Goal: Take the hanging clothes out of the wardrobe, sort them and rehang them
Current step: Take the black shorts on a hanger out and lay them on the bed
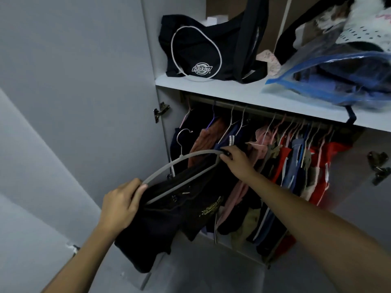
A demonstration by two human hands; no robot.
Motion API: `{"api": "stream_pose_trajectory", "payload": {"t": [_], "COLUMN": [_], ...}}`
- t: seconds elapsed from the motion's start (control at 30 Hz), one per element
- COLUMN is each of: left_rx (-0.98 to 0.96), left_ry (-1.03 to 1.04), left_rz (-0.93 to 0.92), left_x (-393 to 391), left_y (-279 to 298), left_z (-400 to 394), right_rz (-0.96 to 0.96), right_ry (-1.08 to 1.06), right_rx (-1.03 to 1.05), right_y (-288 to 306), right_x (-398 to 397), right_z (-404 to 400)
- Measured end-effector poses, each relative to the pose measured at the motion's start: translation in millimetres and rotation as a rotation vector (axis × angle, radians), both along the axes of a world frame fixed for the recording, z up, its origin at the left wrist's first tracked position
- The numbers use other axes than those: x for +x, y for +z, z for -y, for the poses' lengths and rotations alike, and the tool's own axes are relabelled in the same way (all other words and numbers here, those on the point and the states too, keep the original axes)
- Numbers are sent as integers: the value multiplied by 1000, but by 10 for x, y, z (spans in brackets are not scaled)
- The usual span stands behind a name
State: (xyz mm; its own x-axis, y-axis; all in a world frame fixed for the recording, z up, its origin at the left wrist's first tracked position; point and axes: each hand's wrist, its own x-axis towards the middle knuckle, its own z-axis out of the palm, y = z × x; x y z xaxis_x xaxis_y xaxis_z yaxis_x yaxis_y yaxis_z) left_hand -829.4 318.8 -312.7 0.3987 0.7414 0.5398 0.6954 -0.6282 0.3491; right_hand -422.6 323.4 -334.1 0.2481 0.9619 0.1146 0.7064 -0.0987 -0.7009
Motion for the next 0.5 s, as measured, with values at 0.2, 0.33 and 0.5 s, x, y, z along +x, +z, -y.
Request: {"api": "stream_pose_trajectory", "payload": {"t": [0.2,0.33,0.5], "left_rx": [-47,-78,-116], "left_ry": [188,291,469], "left_rz": [-8,-17,18], "left_x": [-537,-1001,-1675], "left_y": [-70,-85,-93], "left_z": [824,1350,1943], "right_rz": [54,80,49], "right_ry": [169,347,524], "right_rx": [114,169,166], "right_y": [-143,-179,-169], "right_x": [-530,-1005,-1790], "right_z": [327,507,756]}}
